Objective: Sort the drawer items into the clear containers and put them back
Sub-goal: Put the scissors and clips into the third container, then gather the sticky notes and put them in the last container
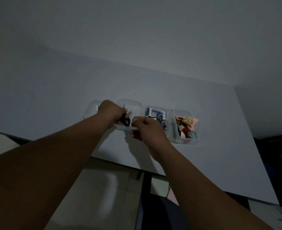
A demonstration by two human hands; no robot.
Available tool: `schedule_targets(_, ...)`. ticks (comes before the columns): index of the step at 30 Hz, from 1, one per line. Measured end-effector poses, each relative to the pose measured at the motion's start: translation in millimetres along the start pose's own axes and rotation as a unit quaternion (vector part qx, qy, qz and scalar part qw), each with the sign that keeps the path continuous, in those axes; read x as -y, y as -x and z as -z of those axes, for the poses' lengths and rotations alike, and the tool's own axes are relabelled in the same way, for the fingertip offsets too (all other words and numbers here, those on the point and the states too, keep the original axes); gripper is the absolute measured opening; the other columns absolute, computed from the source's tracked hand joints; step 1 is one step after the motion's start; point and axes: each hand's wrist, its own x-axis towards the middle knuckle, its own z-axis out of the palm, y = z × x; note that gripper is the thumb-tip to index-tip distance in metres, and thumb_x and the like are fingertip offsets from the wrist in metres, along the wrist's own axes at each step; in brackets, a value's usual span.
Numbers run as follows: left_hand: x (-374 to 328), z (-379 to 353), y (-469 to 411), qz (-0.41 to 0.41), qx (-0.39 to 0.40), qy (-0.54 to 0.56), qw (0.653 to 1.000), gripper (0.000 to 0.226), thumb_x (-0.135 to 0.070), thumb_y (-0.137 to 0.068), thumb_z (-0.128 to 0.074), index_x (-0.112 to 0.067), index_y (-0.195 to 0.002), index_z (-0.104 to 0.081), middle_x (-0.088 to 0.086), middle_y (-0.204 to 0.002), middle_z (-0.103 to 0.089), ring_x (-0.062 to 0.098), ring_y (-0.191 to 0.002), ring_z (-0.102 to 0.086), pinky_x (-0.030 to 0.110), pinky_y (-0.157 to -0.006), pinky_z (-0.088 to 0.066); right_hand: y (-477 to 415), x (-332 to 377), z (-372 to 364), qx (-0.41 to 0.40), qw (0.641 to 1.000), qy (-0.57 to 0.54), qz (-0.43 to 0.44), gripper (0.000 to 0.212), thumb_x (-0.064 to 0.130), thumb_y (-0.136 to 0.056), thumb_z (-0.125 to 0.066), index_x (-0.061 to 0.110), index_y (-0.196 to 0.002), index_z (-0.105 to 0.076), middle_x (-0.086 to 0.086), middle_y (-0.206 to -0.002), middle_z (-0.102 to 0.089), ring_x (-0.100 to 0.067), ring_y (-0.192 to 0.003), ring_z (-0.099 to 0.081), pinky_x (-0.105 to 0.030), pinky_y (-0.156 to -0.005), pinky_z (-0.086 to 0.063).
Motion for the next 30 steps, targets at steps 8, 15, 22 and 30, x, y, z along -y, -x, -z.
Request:
schedule_targets(8,-8,-1,9,-0.086,-0.017,-0.098,0.991,0.029,-0.02,-0.09,-0.064,-0.001,-0.111,-0.072,0.016,-0.112,-0.073,0.033,-0.105,-0.069,0.036,-0.088,-0.057,-4,-13,-5,-0.021,0.999,0.036,0.001,0.021,0.018,-0.098,-0.062,0.006,-0.113,-0.07,-0.003,-0.097,-0.071,-0.015,-0.076,-0.068,-0.036,-0.083,-0.062)
schedule_targets(15,19,-11,113,-0.351,-0.075,-0.026,0.933,0.019,-0.025,-0.099,-0.058,-0.016,-0.11,-0.071,-0.007,-0.095,-0.072,-0.004,-0.081,-0.065,0.008,-0.072,-0.05,45,-32,39,0.039,0.998,0.039,-0.034,0.025,0.015,-0.097,-0.063,0.007,-0.119,-0.069,-0.014,-0.104,-0.075,-0.021,-0.078,-0.072,-0.026,-0.074,-0.062)
schedule_targets(22,110,-77,218,-0.291,0.009,-0.065,0.954,0.015,-0.034,-0.096,-0.06,-0.025,-0.095,-0.071,-0.009,-0.082,-0.073,0.006,-0.075,-0.07,0.035,-0.075,-0.059,102,-78,149,0.093,0.986,0.108,-0.082,0.021,0.012,-0.095,-0.066,0.007,-0.115,-0.072,-0.012,-0.108,-0.076,-0.025,-0.088,-0.071,-0.038,-0.086,-0.06)
schedule_targets(30,173,-149,258,-0.141,0.157,-0.161,0.964,0.037,-0.038,-0.096,-0.063,-0.026,-0.13,-0.062,-0.007,-0.123,-0.068,0.008,-0.112,-0.064,0.02,-0.091,-0.048,149,-145,254,0.056,0.966,0.218,-0.124,0.019,0.009,-0.093,-0.065,0.01,-0.111,-0.072,-0.004,-0.091,-0.074,-0.014,-0.079,-0.065,-0.023,-0.071,-0.054)
